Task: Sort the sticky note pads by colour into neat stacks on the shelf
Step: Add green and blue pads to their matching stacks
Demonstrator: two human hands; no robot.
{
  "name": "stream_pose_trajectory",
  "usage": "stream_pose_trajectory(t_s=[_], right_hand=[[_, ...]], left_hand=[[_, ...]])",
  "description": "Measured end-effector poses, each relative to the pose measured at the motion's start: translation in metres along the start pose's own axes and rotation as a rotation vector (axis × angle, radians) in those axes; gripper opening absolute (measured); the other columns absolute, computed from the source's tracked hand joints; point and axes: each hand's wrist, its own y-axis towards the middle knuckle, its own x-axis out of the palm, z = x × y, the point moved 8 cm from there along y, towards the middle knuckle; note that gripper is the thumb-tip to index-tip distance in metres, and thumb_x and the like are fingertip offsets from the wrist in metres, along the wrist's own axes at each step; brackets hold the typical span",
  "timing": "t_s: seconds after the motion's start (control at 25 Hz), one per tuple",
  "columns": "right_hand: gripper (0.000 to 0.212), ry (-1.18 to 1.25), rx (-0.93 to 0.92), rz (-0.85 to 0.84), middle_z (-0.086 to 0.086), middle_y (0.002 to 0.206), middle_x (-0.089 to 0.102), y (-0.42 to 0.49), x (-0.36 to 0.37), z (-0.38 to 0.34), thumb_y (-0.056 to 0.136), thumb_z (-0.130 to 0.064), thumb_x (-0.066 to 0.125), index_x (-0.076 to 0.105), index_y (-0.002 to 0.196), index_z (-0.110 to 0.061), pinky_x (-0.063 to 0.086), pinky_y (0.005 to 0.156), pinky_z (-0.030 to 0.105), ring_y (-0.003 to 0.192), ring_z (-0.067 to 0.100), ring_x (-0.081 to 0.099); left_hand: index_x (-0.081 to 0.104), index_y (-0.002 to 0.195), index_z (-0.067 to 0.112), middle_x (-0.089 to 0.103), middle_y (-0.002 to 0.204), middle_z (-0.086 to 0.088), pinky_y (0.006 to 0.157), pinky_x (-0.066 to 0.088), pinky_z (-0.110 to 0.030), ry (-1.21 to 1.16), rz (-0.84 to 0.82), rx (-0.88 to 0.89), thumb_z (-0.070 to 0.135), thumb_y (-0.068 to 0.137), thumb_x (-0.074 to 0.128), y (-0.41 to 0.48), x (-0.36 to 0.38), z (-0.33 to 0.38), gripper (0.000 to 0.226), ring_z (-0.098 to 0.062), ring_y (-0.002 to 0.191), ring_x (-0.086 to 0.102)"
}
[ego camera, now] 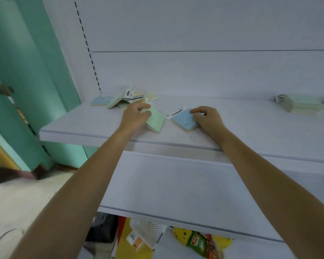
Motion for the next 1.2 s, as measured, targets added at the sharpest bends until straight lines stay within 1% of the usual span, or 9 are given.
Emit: stream_pose_trajectory(t_s=[0.08,0.16,0.28,0.4,0.56,0.64,0.92,1.04,1.2], right_hand=[[0.028,-0.064,-0.008,-0.102,0.005,0.099,0.059,0.002,0.003,-0.003,0.084,-0.006,0.050,0.066,0.105,-0.013,0.041,0.055,0.013,0.074,0.015,0.053],[0.031,-0.159,0.064,-0.277,0.006,0.090,0.055,0.006,0.004,-0.005,0.085,0.000,0.048,0.063,0.111,-0.010,0.040,0.047,0.010,0.070,0.016,0.050],[0.038,-0.096,0.210,-0.405,0.007,0.092,0.053,0.004,-0.001,-0.007,0.084,0.007,0.046,0.061,0.115,-0.009,0.039,0.037,0.009,0.066,0.013,0.048],[0.043,0.066,0.197,-0.252,0.001,0.085,0.051,-0.004,-0.020,0.004,0.084,0.009,0.045,0.058,0.121,-0.008,0.042,0.044,0.008,0.063,0.009,0.045],[0.045,0.129,0.082,0.012,0.014,0.127,0.055,-0.012,-0.078,0.026,0.085,0.007,0.050,0.054,0.126,-0.011,0.039,0.044,0.004,0.069,0.013,0.049],[0.046,0.144,0.081,0.094,0.013,0.134,0.051,-0.015,-0.113,0.040,0.085,0.007,0.051,0.054,0.127,-0.012,0.040,0.046,0.003,0.075,0.016,0.049],[0.046,0.143,0.102,0.248,0.003,0.115,0.051,-0.044,-0.267,0.108,0.085,0.006,0.051,0.053,0.127,-0.014,0.043,0.050,0.003,0.089,0.015,0.049],[0.045,0.137,0.104,0.248,0.001,0.114,0.049,-0.049,-0.330,0.134,0.086,0.004,0.051,0.054,0.126,-0.014,0.044,0.057,0.008,0.084,0.012,0.050],[0.044,0.107,0.114,0.245,0.004,0.115,0.048,-0.048,-0.396,0.166,0.086,0.004,0.052,0.055,0.125,-0.015,0.043,0.063,0.014,0.091,0.017,0.049]], left_hand=[[0.062,0.115,0.008,0.058,0.111,-0.012,0.078,0.045,-0.022,0.078,-0.109,-0.053,0.003,0.083,0.056,0.001,0.003,-0.006,0.033,-0.022,0.105,0.055],[0.060,0.117,0.009,0.050,0.106,-0.012,0.062,0.044,-0.013,0.051,-0.169,-0.131,0.000,0.083,0.055,-0.001,0.003,-0.009,0.035,-0.018,0.097,0.050],[0.055,0.123,0.010,0.049,0.110,-0.010,0.061,0.043,-0.014,-0.061,-0.152,-0.132,-0.004,0.084,0.053,0.002,0.002,-0.003,0.042,-0.017,0.098,0.047],[0.053,0.126,0.008,0.055,0.125,-0.013,0.079,0.042,-0.021,-0.140,-0.110,-0.060,-0.007,0.082,0.051,0.008,0.016,0.009,0.047,-0.014,0.099,0.047],[0.055,0.125,0.010,0.052,0.132,-0.014,0.085,0.039,-0.026,-0.244,-0.103,-0.020,-0.008,0.081,0.046,0.003,0.062,0.032,0.048,-0.014,0.104,0.047],[0.054,0.125,0.009,0.052,0.130,-0.013,0.085,0.040,-0.026,-0.293,-0.122,0.010,-0.010,0.081,0.043,-0.005,0.090,0.051,0.049,-0.014,0.104,0.047],[0.054,0.123,0.007,0.053,0.131,-0.014,0.086,0.043,-0.026,-0.428,-0.148,0.067,-0.011,0.079,0.045,-0.040,0.221,0.140,0.048,-0.013,0.108,0.049],[0.053,0.124,0.008,0.052,0.131,-0.014,0.096,0.046,-0.035,-0.455,-0.143,0.055,-0.009,0.080,0.047,-0.055,0.272,0.173,0.048,-0.024,0.119,0.051],[0.053,0.125,0.006,0.053,0.131,-0.013,0.105,0.044,-0.042,-0.440,-0.107,0.068,-0.006,0.081,0.050,-0.065,0.323,0.210,0.046,-0.021,0.122,0.049]])
